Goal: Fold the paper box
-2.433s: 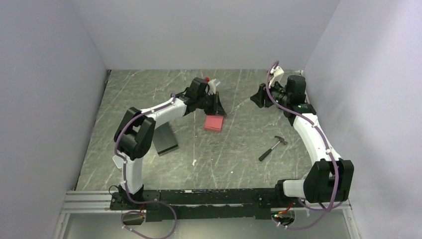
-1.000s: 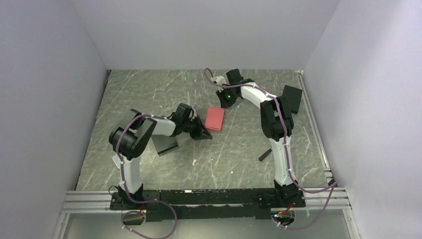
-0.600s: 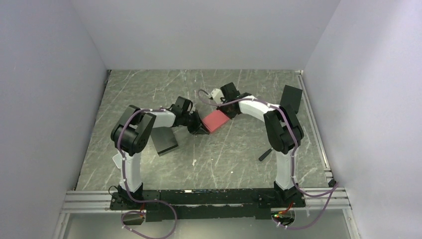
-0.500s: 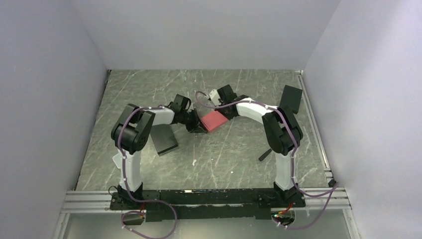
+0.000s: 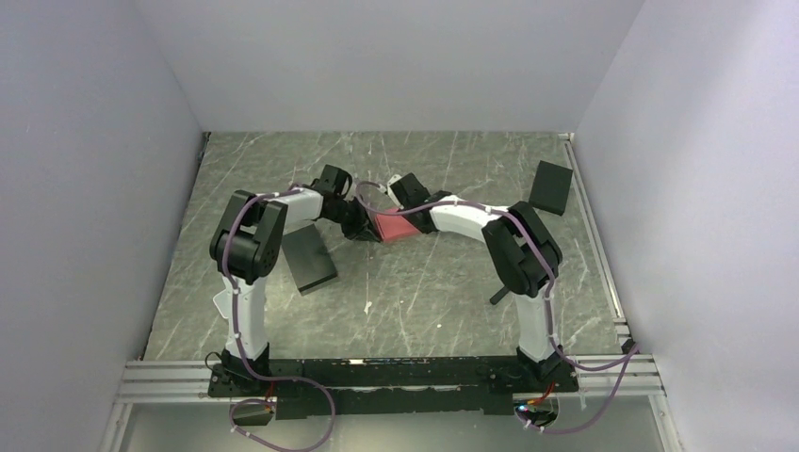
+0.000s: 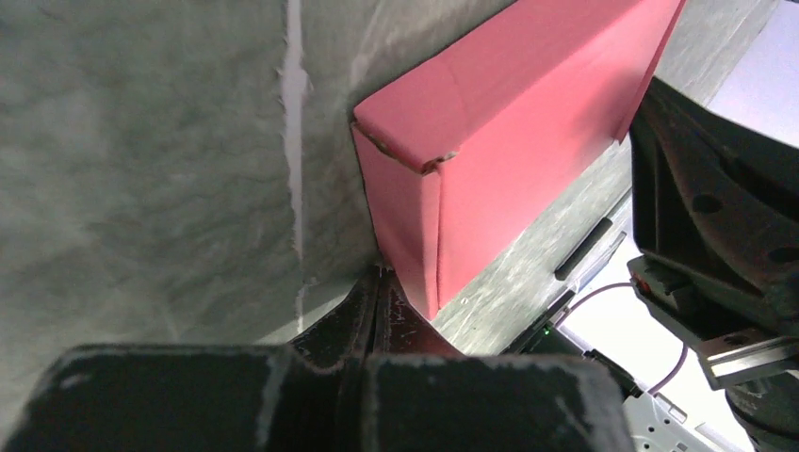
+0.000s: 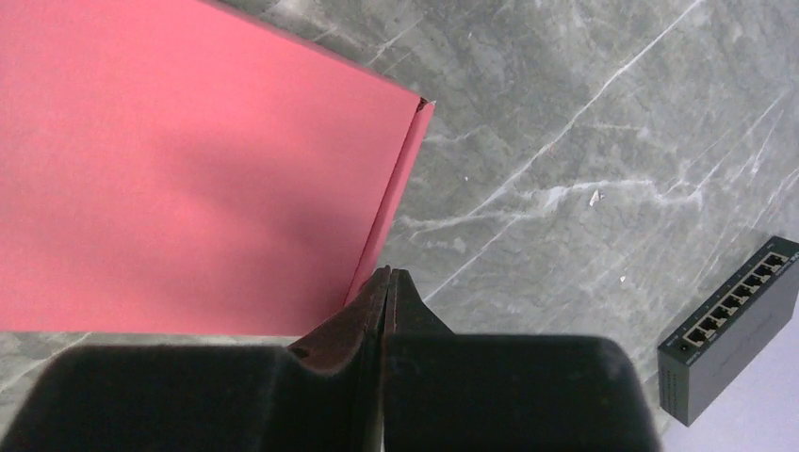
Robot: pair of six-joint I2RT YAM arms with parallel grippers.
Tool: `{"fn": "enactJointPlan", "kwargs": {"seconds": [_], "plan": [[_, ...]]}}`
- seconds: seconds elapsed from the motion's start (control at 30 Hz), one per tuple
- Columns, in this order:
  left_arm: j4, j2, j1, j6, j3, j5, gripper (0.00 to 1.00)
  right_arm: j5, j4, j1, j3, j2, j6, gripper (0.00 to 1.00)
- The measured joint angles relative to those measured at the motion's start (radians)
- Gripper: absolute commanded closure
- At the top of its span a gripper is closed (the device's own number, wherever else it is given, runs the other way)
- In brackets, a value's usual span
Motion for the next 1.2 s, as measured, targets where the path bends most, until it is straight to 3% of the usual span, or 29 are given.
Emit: {"fn": "enactJointPlan", "kwargs": {"seconds": [0.17, 0.37, 0.5, 0.6, 0.7, 0.9, 1.07, 1.2], "plan": [[-0.003, 0.003, 0.022, 0.028, 0.011, -0.007, 0.96, -0.009, -0.003, -0.010, 0.001, 0.002, 0.000, 0.97], [0.021, -0.005, 0.062, 0.074, 0.003, -0.012, 0.91, -0.206, -0.031, -0.150, -0.003, -0.037, 0.020, 0.93], [0.005, -0.043, 0.099, 0.115, -0.012, -0.045, 0.87, -0.347, -0.034, -0.272, -0.035, -0.146, 0.043, 0.82], [-0.005, -0.093, 0.123, 0.140, -0.027, -0.070, 0.86, -0.513, -0.031, -0.337, -0.047, -0.229, 0.088, 0.71], [0.000, -0.166, 0.131, 0.153, -0.060, -0.074, 0.84, -0.732, -0.014, -0.383, -0.044, -0.241, 0.151, 0.69], [0.061, -0.373, 0.135, 0.166, -0.186, -0.058, 0.81, -1.087, -0.012, -0.444, -0.027, -0.061, 0.274, 0.69], [0.121, -0.583, 0.160, 0.169, -0.293, -0.052, 0.64, -1.196, -0.026, -0.456, -0.027, 0.040, 0.327, 0.68], [0.165, -0.750, 0.211, 0.163, -0.377, -0.061, 0.27, -1.233, -0.029, -0.459, -0.008, 0.045, 0.345, 0.70]]}}
